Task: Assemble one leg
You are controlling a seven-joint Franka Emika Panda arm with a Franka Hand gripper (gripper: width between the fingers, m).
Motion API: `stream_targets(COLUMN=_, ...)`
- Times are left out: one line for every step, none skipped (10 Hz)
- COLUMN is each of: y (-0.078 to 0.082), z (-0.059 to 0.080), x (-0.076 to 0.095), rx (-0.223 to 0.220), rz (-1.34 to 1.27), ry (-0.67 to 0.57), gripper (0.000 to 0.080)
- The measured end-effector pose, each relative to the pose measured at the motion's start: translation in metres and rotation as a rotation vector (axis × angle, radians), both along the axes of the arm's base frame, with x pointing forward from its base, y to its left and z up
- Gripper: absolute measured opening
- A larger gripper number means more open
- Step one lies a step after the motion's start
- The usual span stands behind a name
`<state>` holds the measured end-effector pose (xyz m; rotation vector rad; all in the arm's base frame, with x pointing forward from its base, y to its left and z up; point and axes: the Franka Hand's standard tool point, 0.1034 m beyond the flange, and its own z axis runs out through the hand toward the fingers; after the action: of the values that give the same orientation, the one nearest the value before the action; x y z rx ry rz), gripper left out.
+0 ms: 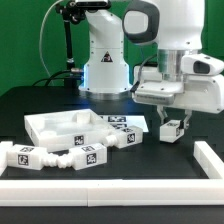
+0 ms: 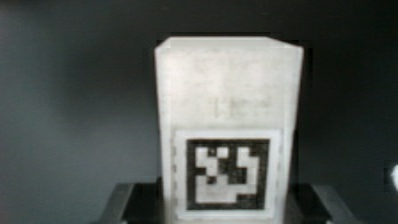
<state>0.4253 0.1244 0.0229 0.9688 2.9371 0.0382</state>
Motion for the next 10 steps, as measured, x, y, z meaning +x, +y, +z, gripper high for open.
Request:
stream_targets(y=0.000, z=-0.001, x=-0.001, rx=0.000, rz=0.000, ry=0.001, gripper=0.0284)
stream_targets(y=0.000, z=-0.001, x=-0.001, rx=0.000, rz=-0.001, ry=0.003, gripper=0.0284)
stream_targets(y=0.001, z=-0.001, x=-0.001, rx=0.005, rz=0.047, ry=-0.007, gripper=0.0284)
stream_targets(y=0.004, z=-0.003, x=-0.009, rx=0.035, rz=0.224, ry=-0.043, gripper=0.0284)
stream_targets(y=0.005, z=-0.006, x=-0.016, rx=0.034, rz=0.290, ry=-0.042, gripper=0.0284)
stream_targets(y=0.012, z=-0.006, x=-0.019, rx=0.031, rz=0.368, ry=-0.052, gripper=0.0284)
stream_targets(y=0.019, z=-0.006, x=-0.022, rx=0.043, rz=0.428, ry=-0.070, gripper=0.0284)
stream_targets(y=0.015, z=-0.006, x=-0.021, rx=0.041, rz=0.410, ry=-0.067, gripper=0.0284)
stream_targets(y=0.014, z=-0.006, x=-0.020, rx=0.041, rz=0.406, ry=-0.067, gripper=0.0284)
stream_targets(y=0.013, z=-0.006, x=-0.020, rx=0.040, rz=0.405, ry=-0.067, gripper=0.0284)
